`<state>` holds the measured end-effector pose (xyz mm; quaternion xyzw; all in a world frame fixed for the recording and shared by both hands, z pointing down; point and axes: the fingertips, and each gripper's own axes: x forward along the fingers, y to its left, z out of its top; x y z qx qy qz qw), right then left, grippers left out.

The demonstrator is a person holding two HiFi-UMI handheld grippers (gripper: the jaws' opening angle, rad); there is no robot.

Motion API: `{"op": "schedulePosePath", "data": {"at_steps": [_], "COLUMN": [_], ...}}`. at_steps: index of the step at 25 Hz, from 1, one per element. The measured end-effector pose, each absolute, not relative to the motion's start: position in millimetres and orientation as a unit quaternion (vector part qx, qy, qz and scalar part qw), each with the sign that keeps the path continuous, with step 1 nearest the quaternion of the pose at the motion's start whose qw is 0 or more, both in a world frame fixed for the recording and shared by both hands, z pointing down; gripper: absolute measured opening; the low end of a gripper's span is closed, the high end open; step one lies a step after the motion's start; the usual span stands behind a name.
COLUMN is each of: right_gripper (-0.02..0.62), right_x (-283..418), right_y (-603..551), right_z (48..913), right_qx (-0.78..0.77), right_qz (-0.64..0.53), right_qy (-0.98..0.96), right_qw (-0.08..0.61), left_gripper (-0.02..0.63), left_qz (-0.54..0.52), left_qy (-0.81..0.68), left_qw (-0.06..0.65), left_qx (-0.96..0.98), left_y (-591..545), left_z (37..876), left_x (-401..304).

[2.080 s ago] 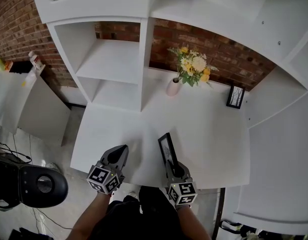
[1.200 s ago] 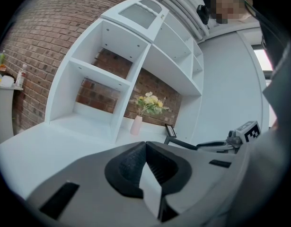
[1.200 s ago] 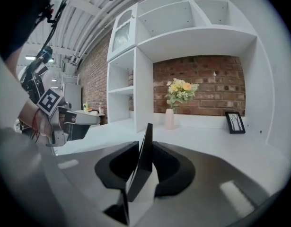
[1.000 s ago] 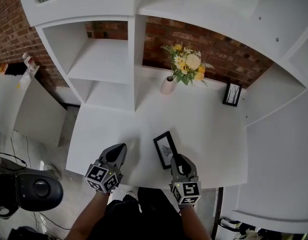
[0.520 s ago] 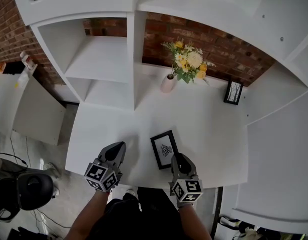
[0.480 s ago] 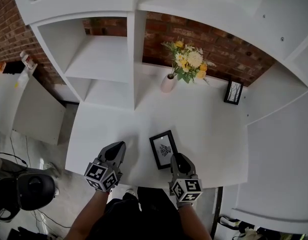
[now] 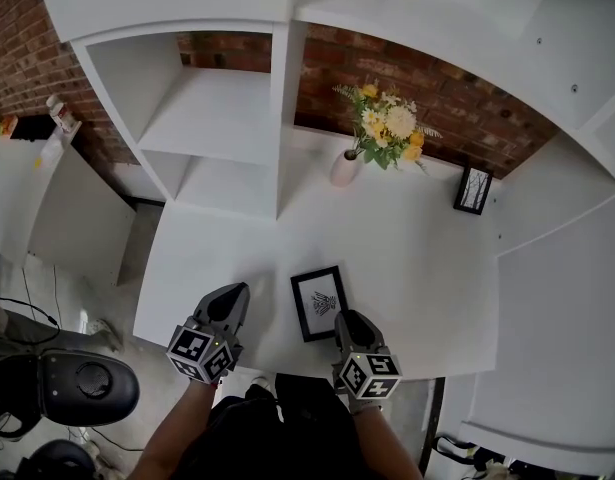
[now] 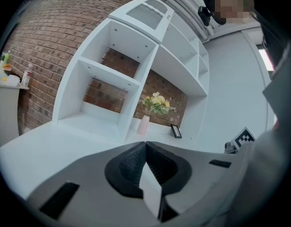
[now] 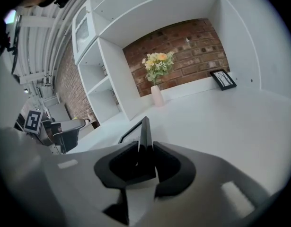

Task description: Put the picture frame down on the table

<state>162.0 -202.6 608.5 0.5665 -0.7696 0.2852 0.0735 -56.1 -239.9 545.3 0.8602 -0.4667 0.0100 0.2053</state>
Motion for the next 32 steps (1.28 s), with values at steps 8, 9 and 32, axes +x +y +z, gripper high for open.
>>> {"op": "schedulePosePath", "data": {"at_steps": [8,9,32], "right_gripper": [0.103,0.103,0.005], "right_x": [153,153,157], "right_y": [-199,-200,-182], "right_z": [619,620,602], "right_qx": [0.558,0.559,0.571], "right_qz": [0.288,0.289,0.238], "right_qy": [-0.770,-0.769,-0.778], "right_qw": [0.110,0.114,0.106], "left_gripper": [0.000,0.000,0.000], "left_qz": [0.012,0.011,0.011], "left_qy": [-0.469,-0.468,-0.457], "left_qw": [0.210,0.209,0.201], "left_qx": [0.858,0.858,0.866], "left_y": [-234,-234,-218], "left_z": [547,546,538], "left_x": [-63,-63,-65]}}
